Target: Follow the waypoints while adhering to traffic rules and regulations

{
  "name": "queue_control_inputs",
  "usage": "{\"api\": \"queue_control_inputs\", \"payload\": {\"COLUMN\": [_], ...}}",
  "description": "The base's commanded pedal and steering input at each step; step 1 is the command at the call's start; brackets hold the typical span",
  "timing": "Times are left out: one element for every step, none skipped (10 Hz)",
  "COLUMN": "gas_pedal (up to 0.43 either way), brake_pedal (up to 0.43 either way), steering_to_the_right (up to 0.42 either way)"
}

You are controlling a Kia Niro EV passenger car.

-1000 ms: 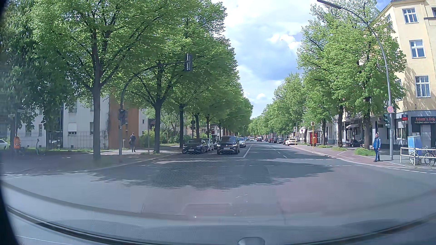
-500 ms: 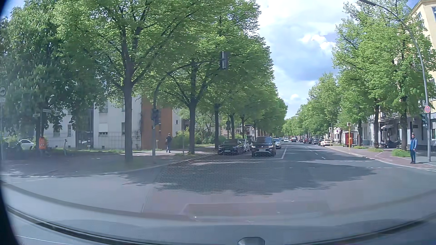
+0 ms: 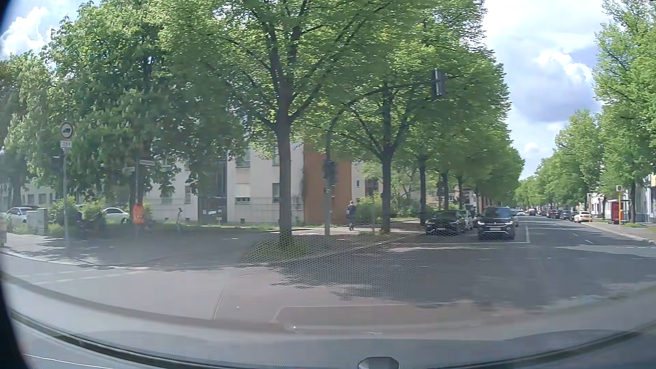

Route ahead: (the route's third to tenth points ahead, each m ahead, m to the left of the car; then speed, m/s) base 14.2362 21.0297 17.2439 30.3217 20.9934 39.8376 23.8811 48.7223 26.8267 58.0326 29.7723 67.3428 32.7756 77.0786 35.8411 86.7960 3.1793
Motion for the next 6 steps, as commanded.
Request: {"api": "queue_control_inputs", "payload": {"gas_pedal": [0.378,0.378,0.378,0.378,0.378,0.378], "brake_pedal": [0.018,0.018,0.018,0.024,0.024,0.018], "steering_to_the_right": [-0.728,-0.709,-0.685,-0.668,-0.653,-0.635]}}
